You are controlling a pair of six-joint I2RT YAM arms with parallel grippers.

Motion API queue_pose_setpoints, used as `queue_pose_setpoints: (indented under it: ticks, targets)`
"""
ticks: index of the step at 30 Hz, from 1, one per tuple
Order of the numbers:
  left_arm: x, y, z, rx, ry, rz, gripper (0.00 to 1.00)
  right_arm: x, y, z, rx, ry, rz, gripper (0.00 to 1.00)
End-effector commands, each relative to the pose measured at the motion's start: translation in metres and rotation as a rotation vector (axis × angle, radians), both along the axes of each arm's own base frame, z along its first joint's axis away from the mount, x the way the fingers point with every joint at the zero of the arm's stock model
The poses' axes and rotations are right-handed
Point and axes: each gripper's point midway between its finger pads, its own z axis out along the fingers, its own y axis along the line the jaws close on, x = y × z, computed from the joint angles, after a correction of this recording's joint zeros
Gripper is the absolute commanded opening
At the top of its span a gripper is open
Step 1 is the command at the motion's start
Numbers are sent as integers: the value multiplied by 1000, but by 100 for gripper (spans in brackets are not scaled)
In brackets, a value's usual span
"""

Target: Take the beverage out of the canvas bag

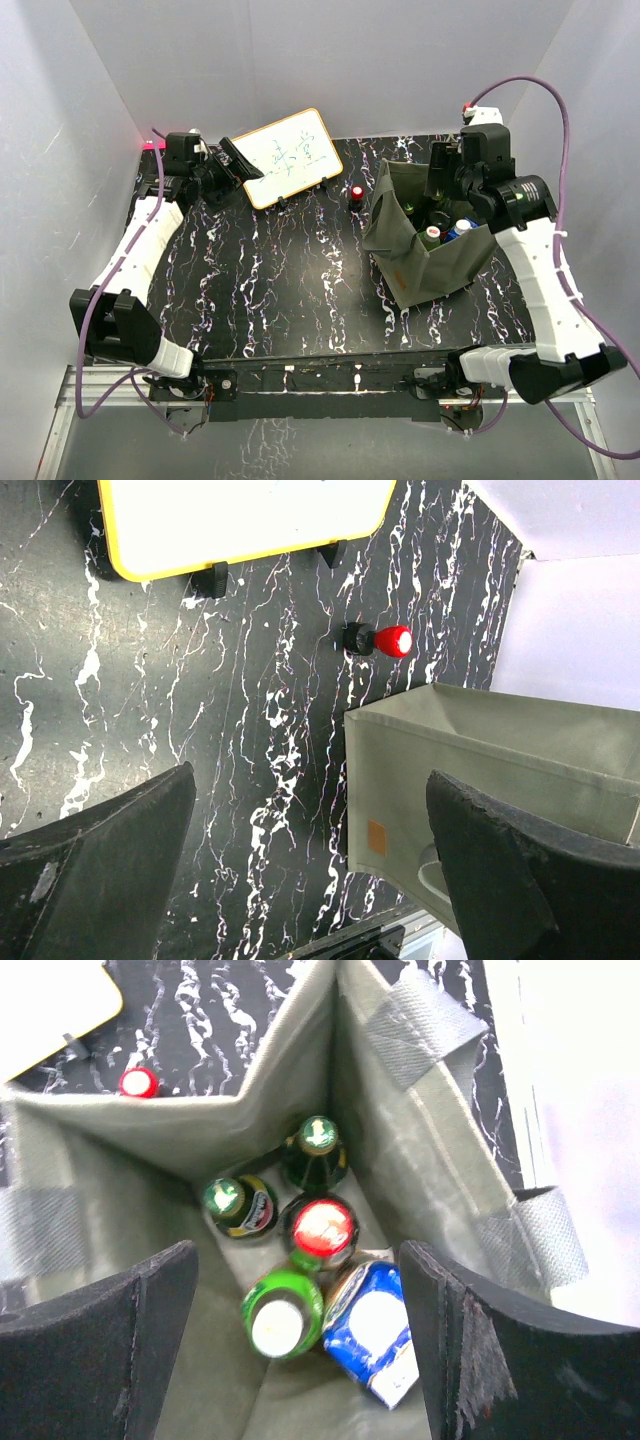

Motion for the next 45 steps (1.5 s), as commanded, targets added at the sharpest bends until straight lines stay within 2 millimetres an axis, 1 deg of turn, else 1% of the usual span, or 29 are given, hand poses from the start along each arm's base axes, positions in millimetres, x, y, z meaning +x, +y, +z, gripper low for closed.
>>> queue_pose_setpoints:
  ticks: [1, 3, 6, 8, 12, 14, 16, 22, 25, 29, 32, 35, 39, 42, 45]
  targets:
    - [0, -8, 19, -26, -28, -35, 97, 28, -12, -11, 40, -47, -23, 82]
    - [0, -8, 18, -21, -21, -39, 97, 33, -5, -26, 43, -36, 26, 79]
    - [0, -7, 20, -4, -25, -47, 97, 39, 1, -40, 52, -40, 64, 79]
    - [-1, -5, 22, 10, -20, -52, 97, 44, 0, -42, 46, -67, 57, 77]
    - [-4, -3, 25, 35, -17, -67, 97, 52, -10, -53, 15, -92, 9, 67]
    - [-5, -2, 27, 46, -17, -71, 97, 54, -12, -56, 8, -114, -8, 61]
    - [-7, -2, 29, 53, -16, -77, 97, 53, -13, -59, 14, -130, -12, 58]
    - [-12, 1, 34, 73, -15, -88, 97, 47, -16, -62, 7, -208, -14, 57]
    - [-14, 1, 34, 75, -11, -93, 97, 44, -18, -69, -8, -219, -10, 57]
    - [-18, -2, 35, 59, -3, -100, 97, 49, -17, -71, -19, -232, 2, 51]
    - [-22, -2, 36, 46, -5, -97, 97, 52, -16, -69, -19, -245, 8, 43]
    - [-27, -2, 40, 35, -11, -90, 97, 53, -13, -60, -9, -262, 19, 33]
    - [-36, -1, 46, 20, -28, -76, 97, 52, -11, -45, 21, -292, 19, 25]
    - [-41, 0, 47, 14, -40, -65, 97, 51, -14, -31, 57, -305, -27, 16]
    - [-48, 2, 52, 9, -57, -60, 97, 49, -15, -15, 108, -340, -72, 10]
